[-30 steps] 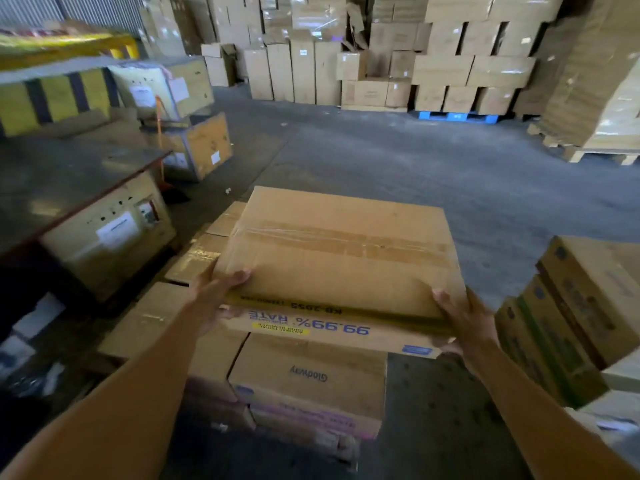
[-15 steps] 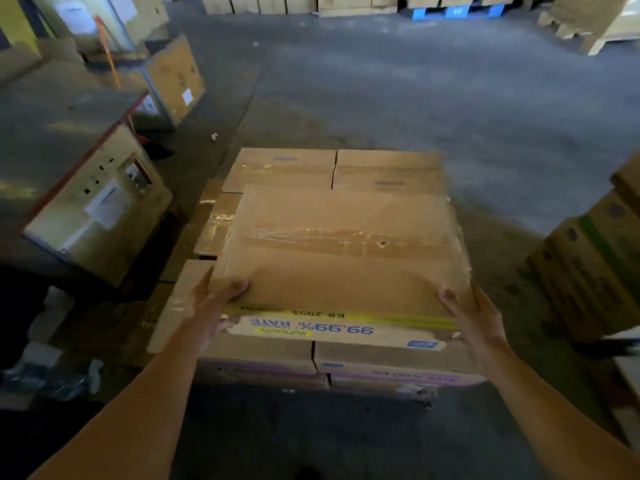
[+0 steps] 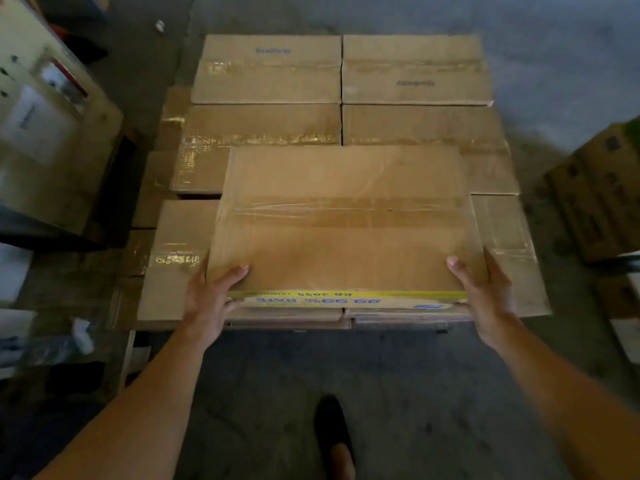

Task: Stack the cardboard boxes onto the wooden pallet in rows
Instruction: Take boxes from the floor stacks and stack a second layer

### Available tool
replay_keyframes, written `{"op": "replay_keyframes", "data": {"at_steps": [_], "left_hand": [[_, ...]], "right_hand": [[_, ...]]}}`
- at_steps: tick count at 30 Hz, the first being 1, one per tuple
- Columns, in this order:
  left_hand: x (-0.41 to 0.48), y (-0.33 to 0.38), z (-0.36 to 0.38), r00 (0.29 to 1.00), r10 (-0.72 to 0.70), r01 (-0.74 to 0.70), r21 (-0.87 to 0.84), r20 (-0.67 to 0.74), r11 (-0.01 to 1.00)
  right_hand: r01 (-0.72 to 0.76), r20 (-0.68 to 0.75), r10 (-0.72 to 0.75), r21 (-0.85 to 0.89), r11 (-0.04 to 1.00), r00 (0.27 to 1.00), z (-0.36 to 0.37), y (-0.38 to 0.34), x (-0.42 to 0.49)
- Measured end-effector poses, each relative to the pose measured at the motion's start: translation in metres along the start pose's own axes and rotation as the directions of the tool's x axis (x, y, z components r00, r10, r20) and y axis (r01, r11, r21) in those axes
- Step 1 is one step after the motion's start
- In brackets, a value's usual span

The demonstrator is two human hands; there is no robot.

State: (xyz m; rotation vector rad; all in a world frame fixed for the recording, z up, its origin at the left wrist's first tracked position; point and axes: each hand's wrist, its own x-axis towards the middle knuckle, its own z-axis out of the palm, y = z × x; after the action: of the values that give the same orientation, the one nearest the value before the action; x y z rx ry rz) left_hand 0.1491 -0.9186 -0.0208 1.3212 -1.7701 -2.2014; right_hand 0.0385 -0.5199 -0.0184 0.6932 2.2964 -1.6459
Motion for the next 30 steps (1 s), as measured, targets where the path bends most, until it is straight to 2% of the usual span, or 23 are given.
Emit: {"op": "replay_keyframes", "data": {"at_steps": [6,18,21,23,25,27,30], "left_hand": [[-0.011,-0.008,-0.003,1.0,0.001,-0.001,-0.03,0.026,1.0],[-0.014,-0.018,-0.022,0.998,0.054,-0.054,0.028,-0.015,0.998],[-0.014,-0.019,-0.022,0.991,0.128,-0.118,0.189,-0.04,0.975],[-0.015,-0.016,-0.02,0.975,0.205,-0.156,0.395,-0.083,0.905],[-0.02,-0.009,-0.018,0.956,0.248,-0.117,0.566,-0.16,0.816],[-0.03,-0.001,-0.014,0.932,0.307,-0.119,0.638,-0.193,0.761],[-0.058,0.005,-0.004,0.879,0.451,-0.22,0.705,-0.157,0.674]], "right_hand": [[-0.044,0.008,0.044,0.011,0.999,0.999,0.001,0.009,-0.013],[0.0,0.041,0.002,-0.048,0.999,0.999,0.014,0.022,-0.022],[0.049,0.037,-0.044,-0.137,0.989,0.998,0.014,0.022,-0.021],[0.07,0.022,-0.067,-0.231,0.97,0.997,0.013,0.02,-0.02],[0.064,0.019,-0.061,-0.291,0.955,0.998,0.011,0.017,-0.022],[0.061,0.008,-0.062,-0.335,0.94,0.998,0.005,0.012,-0.03],[0.1,-0.022,-0.117,-0.374,0.922,0.993,-0.02,0.007,-0.053]]}}
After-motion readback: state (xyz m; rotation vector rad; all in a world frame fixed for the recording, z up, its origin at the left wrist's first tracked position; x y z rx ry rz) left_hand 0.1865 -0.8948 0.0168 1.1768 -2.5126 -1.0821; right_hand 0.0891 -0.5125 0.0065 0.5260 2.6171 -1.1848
